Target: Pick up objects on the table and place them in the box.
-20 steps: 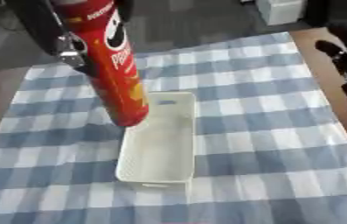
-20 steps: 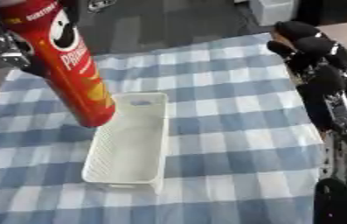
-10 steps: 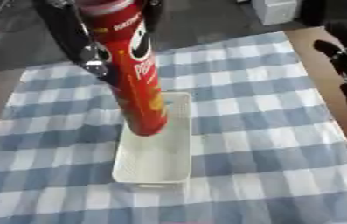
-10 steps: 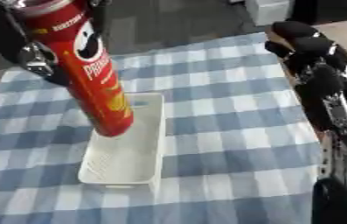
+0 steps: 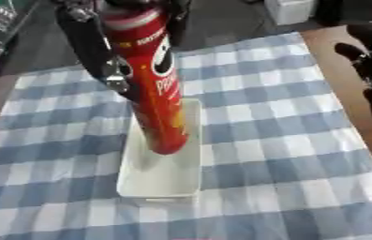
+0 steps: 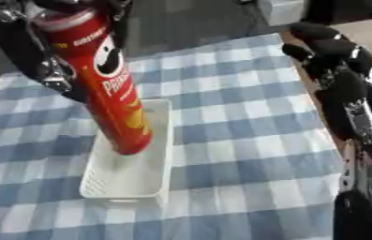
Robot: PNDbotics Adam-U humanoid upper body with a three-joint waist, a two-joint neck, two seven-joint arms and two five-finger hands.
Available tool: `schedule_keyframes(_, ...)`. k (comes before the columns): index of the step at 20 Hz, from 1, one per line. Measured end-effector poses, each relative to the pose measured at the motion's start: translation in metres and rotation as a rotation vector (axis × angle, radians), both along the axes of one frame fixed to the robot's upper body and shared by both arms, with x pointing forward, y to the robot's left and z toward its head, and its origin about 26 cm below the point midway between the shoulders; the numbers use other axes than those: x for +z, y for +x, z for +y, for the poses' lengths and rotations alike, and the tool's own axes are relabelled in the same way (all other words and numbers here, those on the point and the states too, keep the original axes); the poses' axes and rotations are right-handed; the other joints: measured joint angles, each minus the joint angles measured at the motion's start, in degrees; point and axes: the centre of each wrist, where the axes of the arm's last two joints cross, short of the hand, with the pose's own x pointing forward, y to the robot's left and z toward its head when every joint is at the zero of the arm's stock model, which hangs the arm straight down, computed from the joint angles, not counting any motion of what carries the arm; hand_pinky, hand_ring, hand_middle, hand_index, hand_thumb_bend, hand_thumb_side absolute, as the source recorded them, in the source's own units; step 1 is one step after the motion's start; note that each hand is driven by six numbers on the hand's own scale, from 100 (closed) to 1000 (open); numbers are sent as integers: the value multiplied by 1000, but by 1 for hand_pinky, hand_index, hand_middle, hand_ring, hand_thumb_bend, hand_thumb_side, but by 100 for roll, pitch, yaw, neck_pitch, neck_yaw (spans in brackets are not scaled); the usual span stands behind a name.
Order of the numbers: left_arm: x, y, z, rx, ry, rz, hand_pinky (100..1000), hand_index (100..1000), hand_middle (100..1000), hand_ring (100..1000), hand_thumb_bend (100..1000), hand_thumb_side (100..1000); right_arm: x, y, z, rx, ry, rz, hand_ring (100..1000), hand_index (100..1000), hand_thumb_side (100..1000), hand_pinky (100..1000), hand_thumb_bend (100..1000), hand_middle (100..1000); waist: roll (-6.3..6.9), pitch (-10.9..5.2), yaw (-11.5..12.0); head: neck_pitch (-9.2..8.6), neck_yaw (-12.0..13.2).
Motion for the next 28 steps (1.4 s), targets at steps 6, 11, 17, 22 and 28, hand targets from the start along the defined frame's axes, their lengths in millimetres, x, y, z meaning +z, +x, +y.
schedule_keyframes(6, -11, 2, -4, -4, 28, 11, 100, 212, 182, 167, 415, 141, 1, 0, 2, 7, 3, -3, 974, 819, 524, 942, 100, 872, -11, 19, -30, 0, 3)
schedule_keyframes(11, -16, 4, -5, 2, 46, 6, 100, 228, 199, 191, 399, 159, 1, 0, 3, 8, 3, -4, 975, 819, 525, 943, 100, 872, -11, 35, -31, 0, 4)
schedule_keyframes(17, -22, 8, -5, 14, 62, 11, 248, 512, 499, 502, 404, 288, 1, 0, 3, 9, 2, -4, 978, 820, 525, 945, 100, 872, -11, 41, -45, -5, 4)
schedule_keyframes(22, -27, 15, -3, 70, 101, -23, 987, 944, 947, 966, 603, 800, 1, 0, 4, 14, 1, -5, 981, 820, 526, 948, 100, 873, -10, 45, -43, -5, 4)
schedule_keyframes(28, -32, 21, 1, 124, 141, -71, 1000, 1000, 1000, 1000, 758, 989, 3, 0, 4, 16, -1, -9, 981, 821, 526, 950, 100, 873, -10, 61, -37, -8, 4)
